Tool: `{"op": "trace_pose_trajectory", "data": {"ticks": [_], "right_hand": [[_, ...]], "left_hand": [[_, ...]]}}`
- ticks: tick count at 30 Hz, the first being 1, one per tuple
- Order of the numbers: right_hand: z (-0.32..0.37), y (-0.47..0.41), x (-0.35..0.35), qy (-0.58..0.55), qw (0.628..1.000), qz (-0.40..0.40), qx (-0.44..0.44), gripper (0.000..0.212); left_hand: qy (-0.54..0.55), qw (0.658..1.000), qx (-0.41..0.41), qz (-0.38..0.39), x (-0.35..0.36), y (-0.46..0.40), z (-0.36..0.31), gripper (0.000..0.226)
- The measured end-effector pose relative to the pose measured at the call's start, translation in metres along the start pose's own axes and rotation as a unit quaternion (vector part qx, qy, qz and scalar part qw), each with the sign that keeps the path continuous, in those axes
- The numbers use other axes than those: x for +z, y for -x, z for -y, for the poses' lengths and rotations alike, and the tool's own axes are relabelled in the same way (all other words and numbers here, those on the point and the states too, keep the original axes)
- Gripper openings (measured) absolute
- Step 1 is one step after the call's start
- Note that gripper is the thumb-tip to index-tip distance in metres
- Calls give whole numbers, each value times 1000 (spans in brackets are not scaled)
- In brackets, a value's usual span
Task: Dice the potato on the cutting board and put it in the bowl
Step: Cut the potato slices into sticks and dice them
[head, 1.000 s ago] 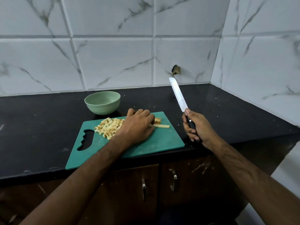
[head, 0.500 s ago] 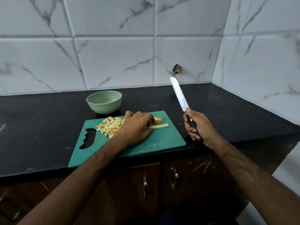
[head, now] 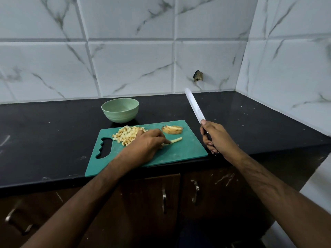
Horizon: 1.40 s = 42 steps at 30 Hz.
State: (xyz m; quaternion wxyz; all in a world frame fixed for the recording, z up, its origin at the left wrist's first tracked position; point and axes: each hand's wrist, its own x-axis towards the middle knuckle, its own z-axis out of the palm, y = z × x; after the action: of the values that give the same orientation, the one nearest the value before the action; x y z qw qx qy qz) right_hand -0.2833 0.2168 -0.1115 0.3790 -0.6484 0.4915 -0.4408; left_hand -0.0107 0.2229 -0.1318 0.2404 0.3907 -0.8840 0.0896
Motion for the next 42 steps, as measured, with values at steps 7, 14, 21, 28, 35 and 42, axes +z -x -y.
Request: {"op": "trace_pose_trajectory", "data": {"ticks": [7,14,21,28,35,42], "right_hand": [[26,31,-3,188,966,158,81,40],[43,54,-6,379,911,144,81,43],[44,66,-8,410,893,165,90,38],[39,66,2,451,873,167,87,39],[49,67,2,464,874,135,57,38],[49,71,9,441,878,162,93,37]], "left_hand": [[20,998,-48,-17,1,4,3,27],[13,998,-63,-11,-1,6,1,26],[6,998,-65,11,-5,5,-1,29],[-3,998,-65,19,-7,7,-4,29],[-4,997,-69,26,-8,5,-4,30],[-2,997,-70,28,-8,6,-4,29]]}}
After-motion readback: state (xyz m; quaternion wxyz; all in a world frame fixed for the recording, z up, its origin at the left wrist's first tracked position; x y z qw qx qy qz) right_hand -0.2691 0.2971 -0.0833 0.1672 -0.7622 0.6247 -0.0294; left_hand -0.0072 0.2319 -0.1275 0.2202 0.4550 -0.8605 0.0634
